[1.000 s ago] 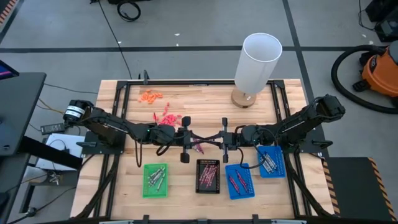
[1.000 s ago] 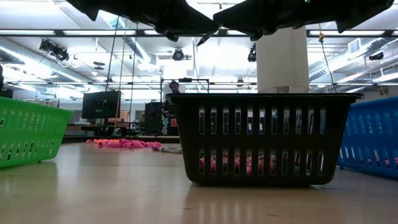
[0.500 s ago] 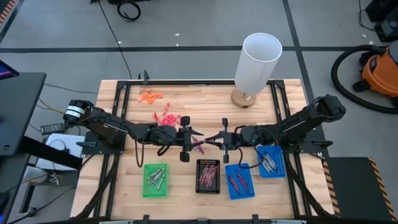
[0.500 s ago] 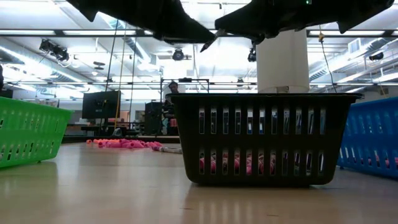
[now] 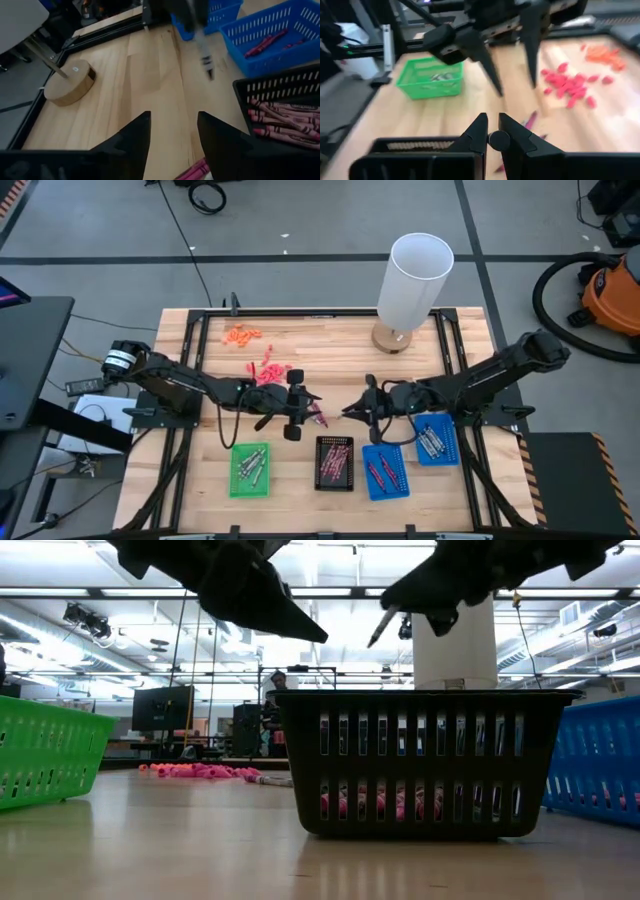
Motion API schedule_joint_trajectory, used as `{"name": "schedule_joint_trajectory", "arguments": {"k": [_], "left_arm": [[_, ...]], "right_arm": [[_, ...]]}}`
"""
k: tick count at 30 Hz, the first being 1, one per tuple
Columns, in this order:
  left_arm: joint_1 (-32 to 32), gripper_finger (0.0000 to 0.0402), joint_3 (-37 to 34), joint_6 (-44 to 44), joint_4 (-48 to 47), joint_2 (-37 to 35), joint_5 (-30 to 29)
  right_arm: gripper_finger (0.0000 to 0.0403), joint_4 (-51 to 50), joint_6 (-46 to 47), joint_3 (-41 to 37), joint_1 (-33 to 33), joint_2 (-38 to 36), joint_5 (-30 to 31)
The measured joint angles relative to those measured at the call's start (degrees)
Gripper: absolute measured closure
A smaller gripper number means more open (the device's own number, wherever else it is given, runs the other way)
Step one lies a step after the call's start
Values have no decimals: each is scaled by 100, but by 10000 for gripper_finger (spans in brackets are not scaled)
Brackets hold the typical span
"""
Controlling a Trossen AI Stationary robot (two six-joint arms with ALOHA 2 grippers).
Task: Sort crayons
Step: Put the black crayon into the right blue bin
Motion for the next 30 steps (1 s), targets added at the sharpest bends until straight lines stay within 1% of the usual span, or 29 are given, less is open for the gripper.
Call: {"name": "schedule_joint_trajectory", "arguments": {"k": [13, 19, 22, 24, 26, 30], "left_arm": [[304, 228, 0, 9, -13, 0, 8], [416, 228, 0, 105, -12, 0, 28], [459, 228, 0, 205, -10, 0, 141], [490, 228, 0, 222, -9, 0, 300], [530, 228, 0, 300, -8, 0, 453], [571, 228, 0, 414, -8, 0, 485]], "right_arm": [[360, -1814, 2431, -2, 476, -967, -860], [359, -2514, 3726, -2, 757, -1306, -1740], [359, -2925, 4427, -2, 979, -1344, -2181], [359, -3246, 4928, -2, 1155, -1340, -2368], [359, -3531, 5426, -2, 1356, -1340, -2438], [359, -3823, 6151, -2, 1776, -1360, -2393]]}}
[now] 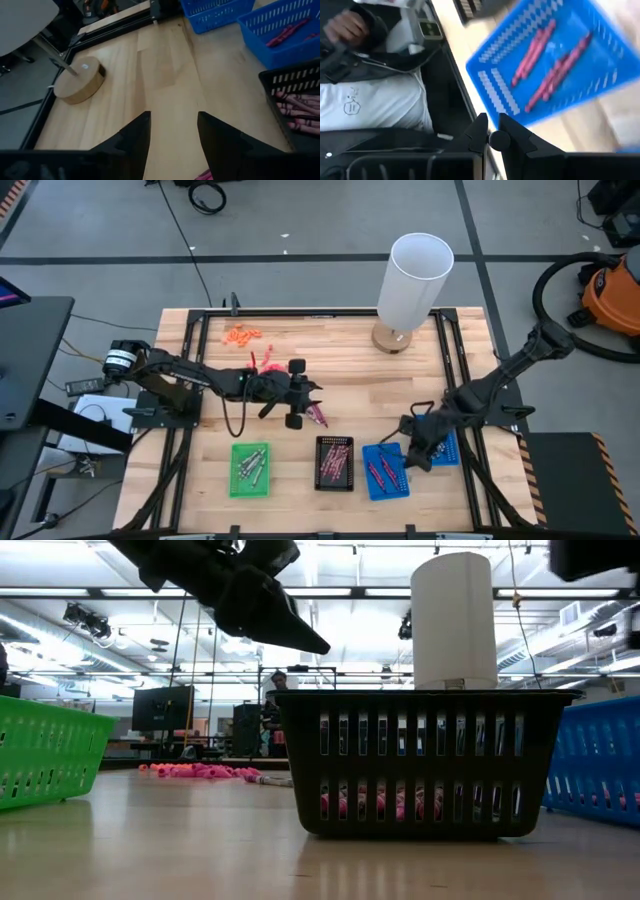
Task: Sort crayons
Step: Put the black crayon into the right blue bin
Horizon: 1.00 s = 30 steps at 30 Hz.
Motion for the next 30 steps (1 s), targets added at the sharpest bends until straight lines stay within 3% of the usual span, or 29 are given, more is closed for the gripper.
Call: {"name": "schedule_joint_trajectory", "arguments": {"k": [7, 18, 22, 30], "left_arm": [[0, 228, 0, 85, 0, 0, 8], [0, 228, 0, 101, 42, 4, 8], [0, 228, 0, 100, 44, 5, 8], [0, 228, 0, 101, 44, 7, 6]], "right_arm": [[359, -1670, 1011, 0, 386, -46, 145], [359, -3574, 1753, 0, 241, -858, 576], [359, -4157, 1688, 0, 171, -764, 628], [358, -4179, 1096, 0, 90, -115, 435]]}}
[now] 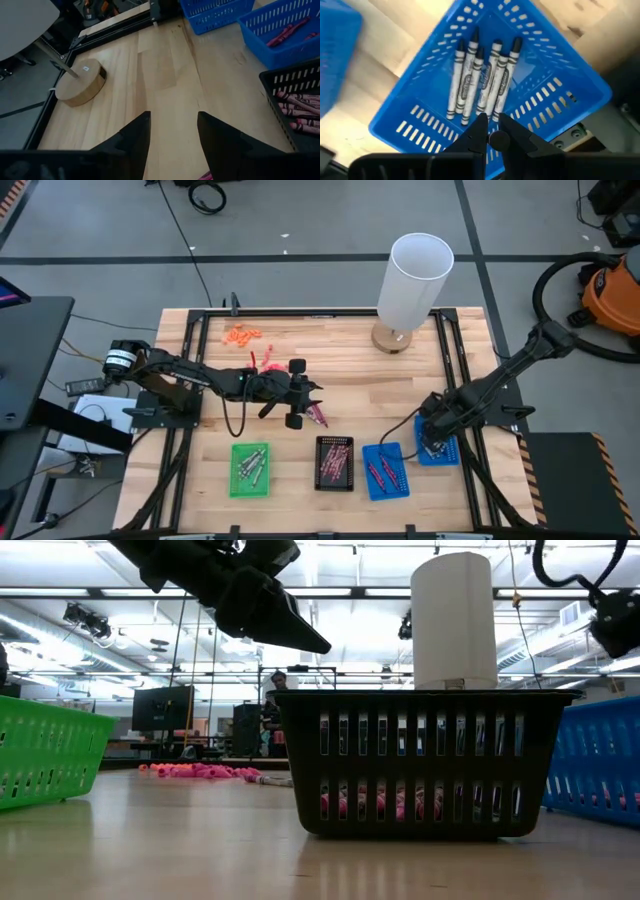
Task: Sort crayons
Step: Put the black crayon into the right blue bin, then put the red crayon into the left blue bin
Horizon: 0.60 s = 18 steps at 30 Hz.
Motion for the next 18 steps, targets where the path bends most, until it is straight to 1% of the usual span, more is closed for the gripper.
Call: {"name": "schedule_joint_trajectory", "arguments": {"k": [3, 8, 13, 16, 18], "left_arm": [[0, 228, 0, -1, -3, 0, 0], [-2, 228, 0, 41, -118, 0, 0], [-2, 228, 0, 88, -221, 2, -2], [-2, 228, 0, 99, -229, 2, -2], [-2, 228, 0, 112, -237, 2, -2]], "right_arm": [[349, 135, -108, 0, 0, 194, -181], [316, 439, -298, 0, -19, 314, -328], [285, 428, -357, 0, -212, 212, -524], [279, 433, -403, 8, -386, 58, -565], [279, 428, -563, 101, -486, -10, -447]]}}
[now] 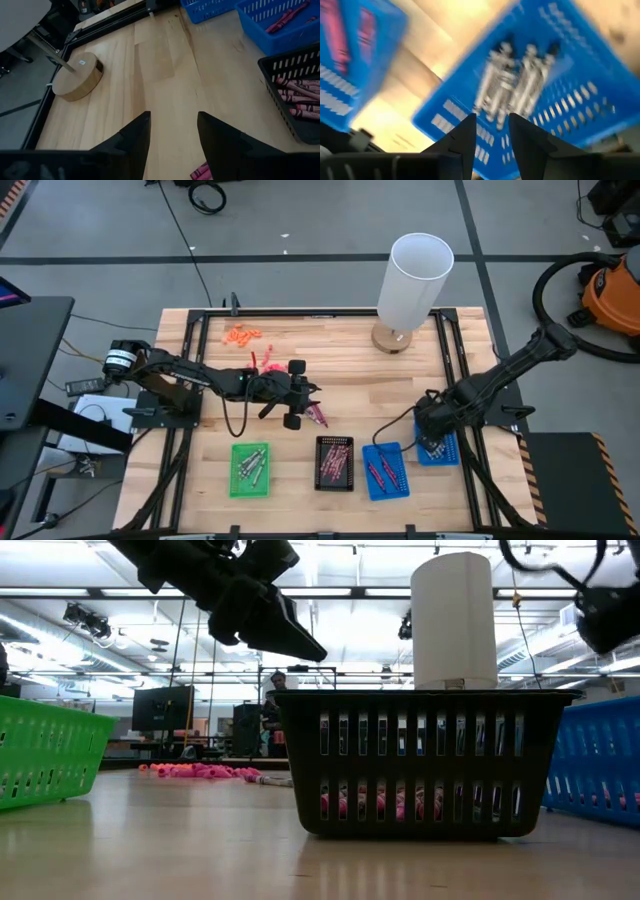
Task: Sort crayons
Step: Put the red crayon into the left blue bin
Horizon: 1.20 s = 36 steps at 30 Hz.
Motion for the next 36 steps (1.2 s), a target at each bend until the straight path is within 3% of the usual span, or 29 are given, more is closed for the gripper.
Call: {"name": "schedule_joint_trajectory", "arguments": {"k": [4, 10, 21, 27, 36], "left_arm": [[0, 228, -29, 1, -18, 0, 12], [35, 228, -31, -1, -127, 0, 503], [37, 228, -31, -161, -779, 284, 527], [46, 228, -31, -232, -1264, 692, 542], [432, 228, -32, -264, -1694, 870, 535]], "right_arm": [[280, 4, -640, 320, -241, -22, 640], [280, 100, -1778, 750, -610, -24, 1721], [280, 2208, -4482, 663, -1117, 337, 3173], [280, 3037, -5446, 660, -1295, 702, 3346], [280, 3672, -6016, 658, -1374, 1288, 3284]]}}
